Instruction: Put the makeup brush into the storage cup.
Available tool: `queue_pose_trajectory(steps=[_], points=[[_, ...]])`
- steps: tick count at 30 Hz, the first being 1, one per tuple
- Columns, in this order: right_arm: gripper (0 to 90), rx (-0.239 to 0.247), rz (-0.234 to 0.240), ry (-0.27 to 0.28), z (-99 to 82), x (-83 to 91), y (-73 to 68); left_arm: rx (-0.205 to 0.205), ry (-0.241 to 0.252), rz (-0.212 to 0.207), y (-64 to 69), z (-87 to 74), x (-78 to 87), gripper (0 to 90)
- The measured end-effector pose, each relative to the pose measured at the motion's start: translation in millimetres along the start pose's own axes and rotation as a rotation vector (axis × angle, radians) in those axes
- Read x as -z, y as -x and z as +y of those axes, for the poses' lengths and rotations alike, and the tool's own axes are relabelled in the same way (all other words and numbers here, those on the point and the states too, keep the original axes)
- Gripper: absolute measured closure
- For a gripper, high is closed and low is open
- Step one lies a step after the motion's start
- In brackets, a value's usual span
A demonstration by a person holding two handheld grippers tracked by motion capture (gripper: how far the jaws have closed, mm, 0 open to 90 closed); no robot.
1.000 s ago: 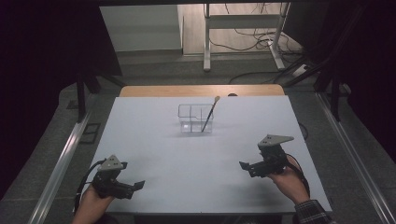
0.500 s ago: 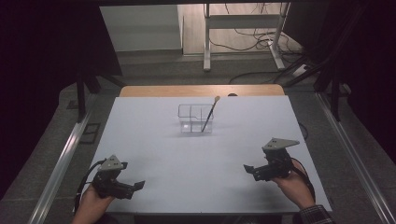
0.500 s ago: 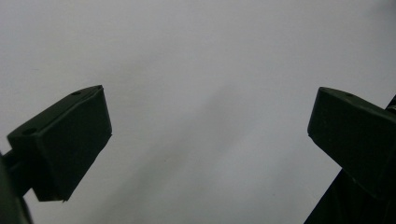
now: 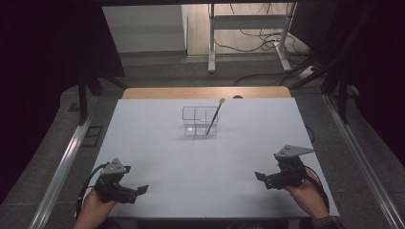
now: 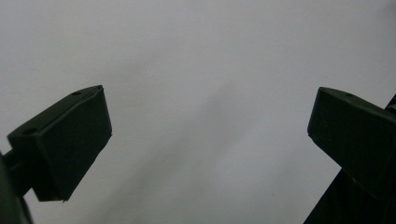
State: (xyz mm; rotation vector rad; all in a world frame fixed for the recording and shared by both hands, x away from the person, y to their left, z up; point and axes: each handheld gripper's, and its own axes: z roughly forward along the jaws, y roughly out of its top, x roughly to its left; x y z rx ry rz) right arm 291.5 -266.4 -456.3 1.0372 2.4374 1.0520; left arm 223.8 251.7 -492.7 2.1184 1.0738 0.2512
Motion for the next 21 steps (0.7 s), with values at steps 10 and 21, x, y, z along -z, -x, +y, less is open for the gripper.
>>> queue_pose_trajectory(steps=[10, 21], points=[[0.4, -0.022, -0.022, 0.0, -10.4, 12.1, 3.8, -0.001, -0.002, -0.002, 0.1, 0.1, -0.3, 0.3], [0.4, -0.037, -0.061, -0.002, -22.9, 26.0, 7.7, -0.006, -0.005, -0.005, 0.6, 0.3, -0.8, 0.4]])
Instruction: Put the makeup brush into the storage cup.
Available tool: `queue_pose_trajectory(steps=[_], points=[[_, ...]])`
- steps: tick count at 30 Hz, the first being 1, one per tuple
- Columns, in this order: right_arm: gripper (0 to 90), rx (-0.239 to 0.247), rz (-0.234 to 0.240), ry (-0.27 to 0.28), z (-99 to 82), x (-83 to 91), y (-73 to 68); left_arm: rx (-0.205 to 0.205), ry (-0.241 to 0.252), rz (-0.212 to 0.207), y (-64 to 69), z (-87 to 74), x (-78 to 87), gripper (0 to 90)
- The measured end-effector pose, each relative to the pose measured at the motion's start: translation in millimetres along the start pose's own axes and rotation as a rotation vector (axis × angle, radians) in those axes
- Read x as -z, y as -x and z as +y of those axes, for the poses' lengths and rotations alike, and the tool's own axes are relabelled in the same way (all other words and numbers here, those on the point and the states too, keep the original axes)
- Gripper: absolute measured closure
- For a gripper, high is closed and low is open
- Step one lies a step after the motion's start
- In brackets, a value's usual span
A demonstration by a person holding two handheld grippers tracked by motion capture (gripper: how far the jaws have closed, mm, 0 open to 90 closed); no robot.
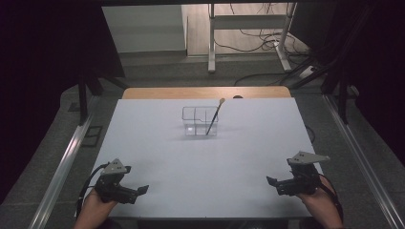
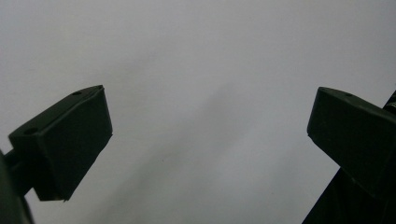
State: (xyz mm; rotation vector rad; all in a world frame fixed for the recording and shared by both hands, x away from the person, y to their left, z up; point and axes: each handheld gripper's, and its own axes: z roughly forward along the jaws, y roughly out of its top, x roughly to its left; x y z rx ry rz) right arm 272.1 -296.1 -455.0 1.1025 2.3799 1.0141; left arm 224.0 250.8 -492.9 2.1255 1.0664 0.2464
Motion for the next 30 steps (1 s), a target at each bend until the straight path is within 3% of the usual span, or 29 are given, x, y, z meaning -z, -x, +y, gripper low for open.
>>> queue_pose_trajectory(steps=[24, 30], points=[[0.4, -0.078, -0.037, -0.007, -26.9, 20.4, 15.4, 0.005, 0.001, -0.001, -0.6, 0.3, -0.8, 0.4], [0.5, -0.066, -0.04, -0.022, -26.8, 18.8, 14.9, 0.002, -0.005, 0.0, -0.4, 1.7, -1.8, 0.4]])
